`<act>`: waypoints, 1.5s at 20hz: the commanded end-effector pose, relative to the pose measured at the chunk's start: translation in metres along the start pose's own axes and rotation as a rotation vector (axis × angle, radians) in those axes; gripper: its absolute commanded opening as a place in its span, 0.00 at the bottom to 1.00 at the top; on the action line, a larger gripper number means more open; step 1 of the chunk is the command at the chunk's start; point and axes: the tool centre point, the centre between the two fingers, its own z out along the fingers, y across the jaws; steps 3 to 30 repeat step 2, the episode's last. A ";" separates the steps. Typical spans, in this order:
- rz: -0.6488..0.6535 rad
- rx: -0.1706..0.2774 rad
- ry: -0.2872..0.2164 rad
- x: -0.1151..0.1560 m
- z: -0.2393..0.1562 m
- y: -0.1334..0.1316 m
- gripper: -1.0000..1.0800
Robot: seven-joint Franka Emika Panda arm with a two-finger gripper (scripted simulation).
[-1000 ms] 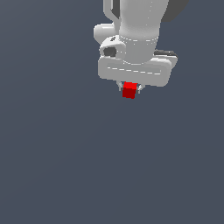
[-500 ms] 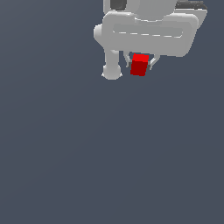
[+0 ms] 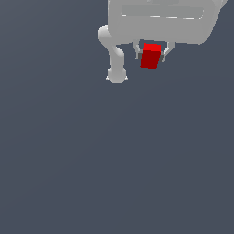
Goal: Pick up the red cube and move it to a goal position.
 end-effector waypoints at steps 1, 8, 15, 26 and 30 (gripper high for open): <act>0.000 0.000 0.000 0.000 -0.002 0.000 0.00; 0.000 0.000 0.000 0.000 -0.002 0.000 0.00; 0.000 0.000 0.000 0.000 -0.002 0.000 0.00; 0.000 0.000 0.000 0.000 -0.002 0.000 0.00; 0.000 0.000 0.000 0.000 -0.002 0.000 0.00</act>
